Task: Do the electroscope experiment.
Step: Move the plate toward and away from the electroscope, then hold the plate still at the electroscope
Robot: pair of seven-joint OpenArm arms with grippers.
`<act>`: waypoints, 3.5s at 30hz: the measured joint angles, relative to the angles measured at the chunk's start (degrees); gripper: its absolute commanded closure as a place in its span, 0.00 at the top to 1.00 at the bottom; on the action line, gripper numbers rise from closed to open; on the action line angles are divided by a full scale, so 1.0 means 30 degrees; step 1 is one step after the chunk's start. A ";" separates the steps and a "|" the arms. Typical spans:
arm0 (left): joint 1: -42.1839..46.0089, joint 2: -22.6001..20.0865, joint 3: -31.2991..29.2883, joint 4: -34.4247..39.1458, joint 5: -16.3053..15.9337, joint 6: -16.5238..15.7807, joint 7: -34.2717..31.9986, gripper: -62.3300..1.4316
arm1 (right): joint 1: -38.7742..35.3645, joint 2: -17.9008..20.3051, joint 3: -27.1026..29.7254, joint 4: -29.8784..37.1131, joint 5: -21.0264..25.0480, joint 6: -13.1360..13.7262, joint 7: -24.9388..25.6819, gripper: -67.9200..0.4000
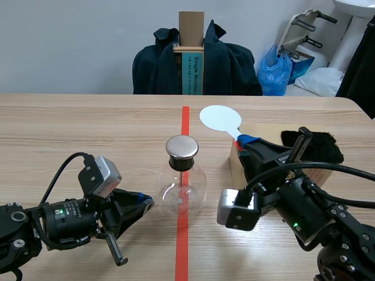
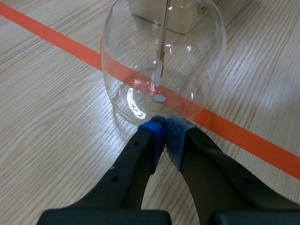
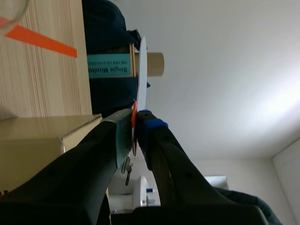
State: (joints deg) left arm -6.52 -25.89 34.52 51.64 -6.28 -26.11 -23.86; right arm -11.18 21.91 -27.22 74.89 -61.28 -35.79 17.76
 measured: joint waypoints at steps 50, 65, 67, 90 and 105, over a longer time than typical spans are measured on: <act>0.0007 0.0000 0.0000 0.0000 0.0000 0.0000 0.0000 0.05 | -0.0532 0.0000 0.0408 0.0627 -0.0160 0.0568 0.7970 0.02; 0.0007 0.0000 0.0000 0.0000 0.0000 0.0000 0.0000 0.05 | -0.0532 0.0000 0.0408 0.0627 -0.0146 0.0576 0.1326 0.02; 0.0007 0.0000 0.0000 0.0000 0.0000 0.0000 0.0000 0.05 | -0.0532 0.0000 0.0408 0.0627 -0.0146 0.0576 0.0597 0.02; 0.0007 0.0000 0.0000 0.0000 0.0000 0.0000 0.0000 0.05 | -0.0532 0.0000 0.0408 0.0627 -0.0590 0.0576 0.4437 0.02; 0.0007 0.0000 0.0000 0.0000 0.0000 0.0000 0.0000 0.05 | -0.0532 0.0000 0.0408 0.0627 -0.0590 0.0576 0.5654 0.02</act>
State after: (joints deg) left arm -6.50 -25.89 34.52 51.64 -6.28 -26.11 -23.86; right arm -12.78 21.91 -26.00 76.77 -63.05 -34.06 34.72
